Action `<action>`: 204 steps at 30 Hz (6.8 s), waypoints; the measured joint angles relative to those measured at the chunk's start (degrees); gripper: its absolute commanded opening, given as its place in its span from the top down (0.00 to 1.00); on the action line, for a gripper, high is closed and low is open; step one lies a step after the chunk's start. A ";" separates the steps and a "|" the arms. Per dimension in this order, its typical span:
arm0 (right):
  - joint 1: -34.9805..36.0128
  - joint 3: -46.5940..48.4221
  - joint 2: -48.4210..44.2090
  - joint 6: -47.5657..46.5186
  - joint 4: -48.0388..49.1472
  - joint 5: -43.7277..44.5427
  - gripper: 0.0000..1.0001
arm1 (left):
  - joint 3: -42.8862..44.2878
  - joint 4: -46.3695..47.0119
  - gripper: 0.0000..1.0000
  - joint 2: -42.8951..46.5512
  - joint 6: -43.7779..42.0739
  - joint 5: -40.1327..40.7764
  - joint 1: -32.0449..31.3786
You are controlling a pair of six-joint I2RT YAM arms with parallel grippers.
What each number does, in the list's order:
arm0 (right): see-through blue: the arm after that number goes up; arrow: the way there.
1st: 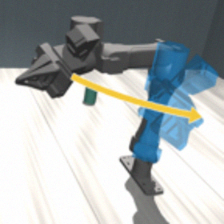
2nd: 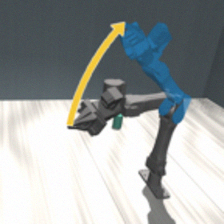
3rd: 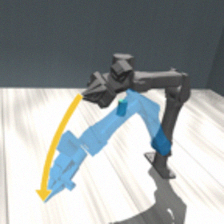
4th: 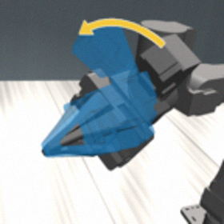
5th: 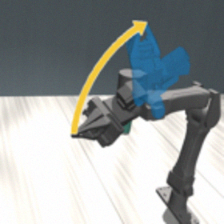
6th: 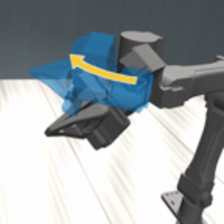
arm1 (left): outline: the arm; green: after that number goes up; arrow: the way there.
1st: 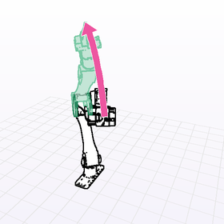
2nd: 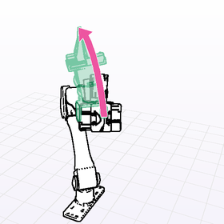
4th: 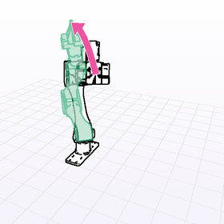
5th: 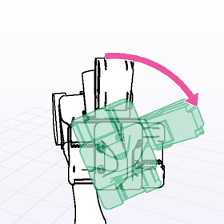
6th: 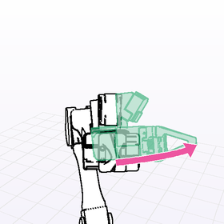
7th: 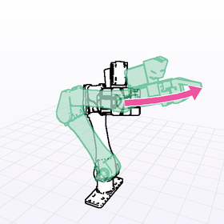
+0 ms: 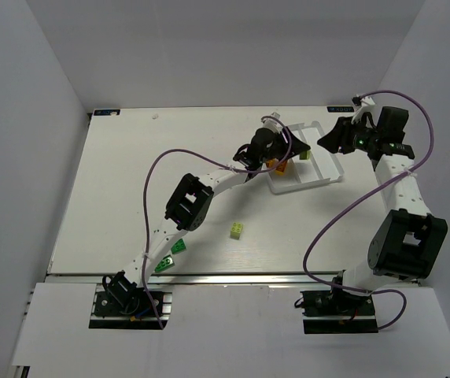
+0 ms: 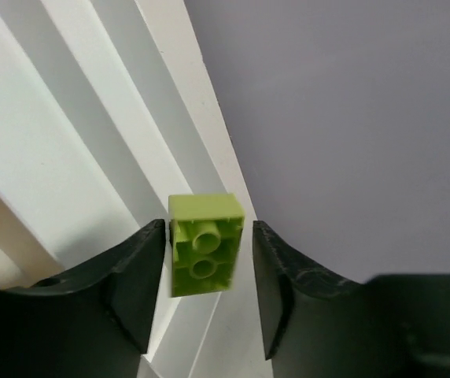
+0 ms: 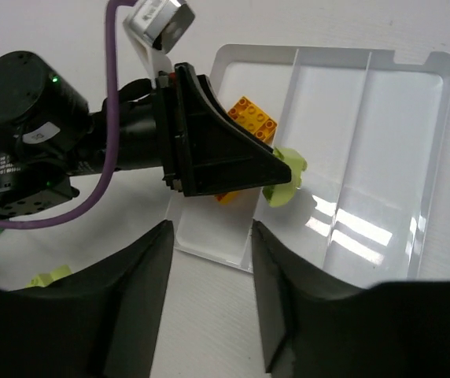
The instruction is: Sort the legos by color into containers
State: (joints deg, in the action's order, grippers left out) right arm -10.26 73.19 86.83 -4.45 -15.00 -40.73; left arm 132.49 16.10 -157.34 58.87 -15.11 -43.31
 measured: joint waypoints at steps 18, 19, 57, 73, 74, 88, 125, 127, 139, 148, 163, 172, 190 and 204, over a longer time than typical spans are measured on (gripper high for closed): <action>3.96 6.56 5.27 -72.61 -48.11 -26.18 0.28 | -8.26 -4.46 0.97 9.46 -6.29 4.79 2.23; 5.81 4.94 5.01 -78.31 -50.29 -25.27 0.24 | -11.41 -5.77 0.97 13.14 -7.67 5.79 2.86; 51.84 8.83 24.68 -108.52 -46.12 6.16 0.26 | -99.19 -49.05 0.25 125.17 -0.15 35.34 10.45; 53.57 9.81 27.76 -108.74 -46.14 9.53 0.65 | -100.83 -49.05 0.25 125.52 1.60 33.94 10.45; 53.57 10.10 27.78 -108.74 -46.25 9.51 0.68 | -100.85 -49.03 0.25 125.50 1.62 33.88 10.45; 49.77 32.46 31.80 -86.33 -52.04 -2.34 1.00 | -101.04 -29.81 0.22 111.03 -8.02 21.73 9.90; 36.24 38.49 33.99 -30.91 -52.11 -42.64 1.00 | -101.37 21.11 0.43 90.38 -16.02 -5.33 10.60; 36.20 38.45 33.59 -31.06 -52.17 -43.08 1.00 | -101.37 22.60 0.48 89.83 -15.19 -5.31 10.60; 35.39 37.57 32.00 -32.48 -52.57 -44.22 1.00 | -101.37 27.87 0.85 87.76 -11.30 -5.22 10.62; 33.90 37.03 31.98 -29.94 -50.29 -44.74 1.00 | -101.61 27.98 1.00 88.04 -10.71 -4.28 10.84; 19.06 36.74 33.44 -23.19 -36.44 -15.23 1.00 | -96.80 21.38 1.00 85.37 -13.44 -5.38 13.64; 14.97 35.63 33.97 -17.75 -24.22 19.26 1.00 | -77.22 20.02 1.00 65.02 -13.33 -12.31 13.49; 13.99 38.25 42.93 -19.69 -21.64 29.22 0.27 | -31.89 9.99 1.00 24.06 -3.58 -17.70 8.83; 3.85 34.34 31.54 -7.93 -19.41 21.03 0.56 | -6.78 -2.99 1.00 8.44 -6.47 -6.45 5.55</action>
State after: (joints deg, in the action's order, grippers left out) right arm -6.42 107.53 118.37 -12.38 -34.41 -19.70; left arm 125.71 13.10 -148.90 52.40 -21.56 -37.76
